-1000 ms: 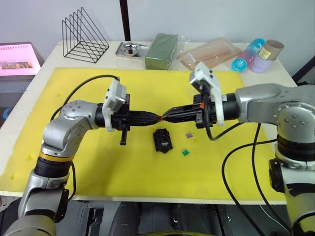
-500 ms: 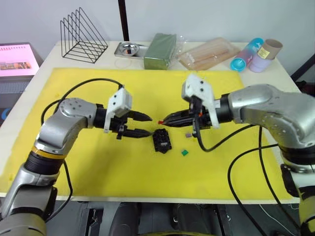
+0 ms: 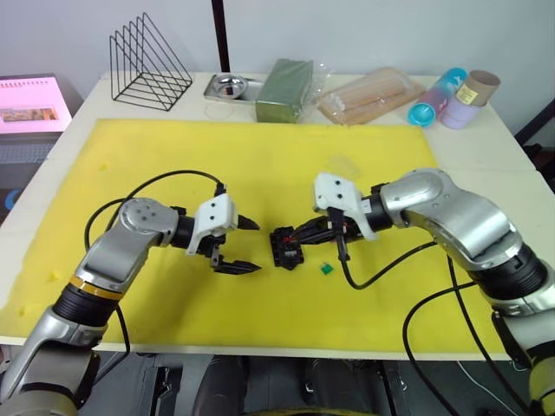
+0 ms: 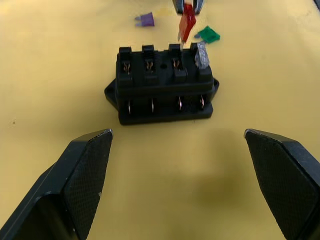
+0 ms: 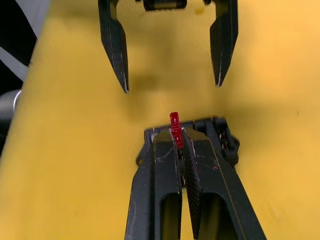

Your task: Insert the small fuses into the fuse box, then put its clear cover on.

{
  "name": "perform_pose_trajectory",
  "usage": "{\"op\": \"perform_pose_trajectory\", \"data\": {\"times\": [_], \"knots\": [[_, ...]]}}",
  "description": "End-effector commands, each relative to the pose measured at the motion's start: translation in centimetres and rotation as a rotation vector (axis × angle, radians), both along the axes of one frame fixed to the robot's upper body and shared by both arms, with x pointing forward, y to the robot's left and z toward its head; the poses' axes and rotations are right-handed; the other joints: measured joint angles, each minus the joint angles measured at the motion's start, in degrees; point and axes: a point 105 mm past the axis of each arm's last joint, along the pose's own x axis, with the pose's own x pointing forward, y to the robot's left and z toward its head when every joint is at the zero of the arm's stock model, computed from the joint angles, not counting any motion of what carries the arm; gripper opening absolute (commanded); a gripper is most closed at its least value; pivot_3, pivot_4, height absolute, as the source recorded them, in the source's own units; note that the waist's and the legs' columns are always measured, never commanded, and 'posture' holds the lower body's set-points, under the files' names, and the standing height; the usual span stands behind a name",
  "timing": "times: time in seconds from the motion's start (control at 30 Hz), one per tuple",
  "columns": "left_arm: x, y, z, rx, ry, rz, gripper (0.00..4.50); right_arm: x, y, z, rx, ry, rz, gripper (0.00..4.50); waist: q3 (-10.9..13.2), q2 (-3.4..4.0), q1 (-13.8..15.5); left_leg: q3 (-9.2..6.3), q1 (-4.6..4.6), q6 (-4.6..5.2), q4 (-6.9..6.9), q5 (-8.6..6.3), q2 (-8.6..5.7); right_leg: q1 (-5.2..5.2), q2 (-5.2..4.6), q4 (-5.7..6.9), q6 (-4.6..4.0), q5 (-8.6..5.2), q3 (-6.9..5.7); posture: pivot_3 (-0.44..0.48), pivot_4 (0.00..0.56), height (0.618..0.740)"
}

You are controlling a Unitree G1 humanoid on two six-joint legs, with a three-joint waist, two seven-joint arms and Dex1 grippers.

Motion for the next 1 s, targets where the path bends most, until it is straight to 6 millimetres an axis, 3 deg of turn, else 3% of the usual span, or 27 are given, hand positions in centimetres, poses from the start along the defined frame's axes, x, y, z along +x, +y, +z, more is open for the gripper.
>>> {"op": "perform_pose_trajectory", "data": {"times": [0.03,1.0], "knots": [[-0.18,-0.33,0.62,-0.007,-0.045,-0.019,4.47,0.28,-0.03,0.33,-0.001,-0.032,0.016,0.00,0.00,0.00,-0.03,0.00,0.00,0.00,0.00,0.00,0.00,0.00,0.00,0.01,0.00,0.00,0.00,0.000,0.150,0.740],[0.02,-0.85,0.54,-0.024,-0.083,-0.014,4.47,0.76,0.48,-0.12,-0.037,-0.014,0.037,0.00,0.00,0.00,0.00,-0.01,0.00,0.00,0.05,0.00,-0.01,0.01,0.00,0.06,0.00,0.00,-0.01,0.000,0.150,0.740]]}}
